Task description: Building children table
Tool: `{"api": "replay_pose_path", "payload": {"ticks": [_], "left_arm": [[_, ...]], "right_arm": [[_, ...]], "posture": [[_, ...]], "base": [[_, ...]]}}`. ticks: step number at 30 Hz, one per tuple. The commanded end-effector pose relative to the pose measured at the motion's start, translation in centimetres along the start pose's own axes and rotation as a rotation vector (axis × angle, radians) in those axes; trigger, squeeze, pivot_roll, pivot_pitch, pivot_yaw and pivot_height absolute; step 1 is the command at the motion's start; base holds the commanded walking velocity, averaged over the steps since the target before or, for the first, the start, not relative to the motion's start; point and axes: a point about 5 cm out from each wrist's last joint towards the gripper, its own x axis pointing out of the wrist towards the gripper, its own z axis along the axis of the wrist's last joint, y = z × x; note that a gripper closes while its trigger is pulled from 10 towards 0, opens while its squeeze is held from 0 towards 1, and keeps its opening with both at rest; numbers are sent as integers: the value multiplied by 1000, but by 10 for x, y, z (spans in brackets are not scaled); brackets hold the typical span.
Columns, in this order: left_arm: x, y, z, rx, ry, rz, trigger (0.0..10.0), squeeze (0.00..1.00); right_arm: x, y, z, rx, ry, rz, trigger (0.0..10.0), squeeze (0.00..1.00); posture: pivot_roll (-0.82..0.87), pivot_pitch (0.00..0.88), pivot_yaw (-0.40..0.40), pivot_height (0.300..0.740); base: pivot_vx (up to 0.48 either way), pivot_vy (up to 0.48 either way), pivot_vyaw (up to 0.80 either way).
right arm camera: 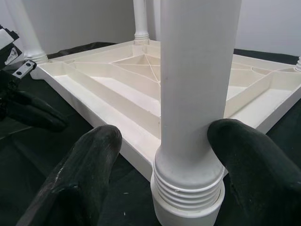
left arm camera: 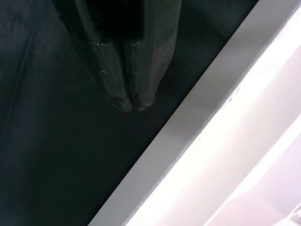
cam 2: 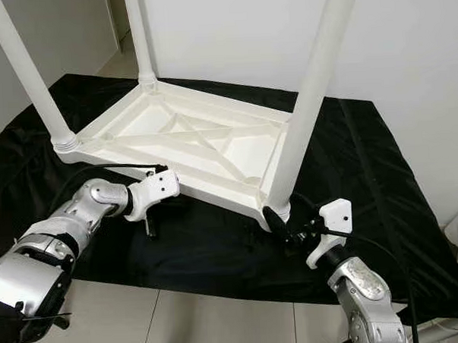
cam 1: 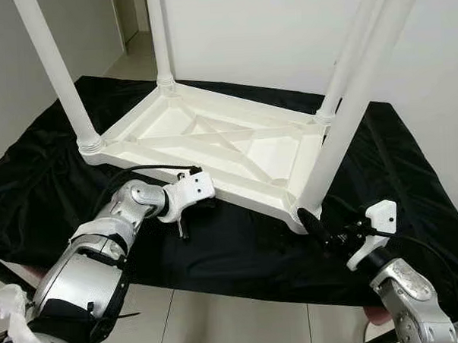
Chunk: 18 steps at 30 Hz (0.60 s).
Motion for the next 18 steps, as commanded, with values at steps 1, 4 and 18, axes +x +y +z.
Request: {"api": "replay_pose_path", "payload": {"ticks": [1, 4, 18], "left_arm": [[0, 10, 13, 23, -41, 60, 10000, 0], [-3, 22, 28, -3, -103, 110, 10000, 0], [12, 40, 61, -17, -104, 294, 10000, 0]], "right_arm": [[0, 0, -1, 11, 1, 6, 10000, 0], [-5, 5, -3, 28, 9, 25, 10000, 0], [-29, 6, -8, 53, 46, 10, 10000, 0]], "posture": [[-93, 18, -14, 740], [-93, 19, -15, 740], [-132, 33, 4, 740]], "base": [[0, 0, 0], [0, 0, 0], [0, 0, 0]]}}
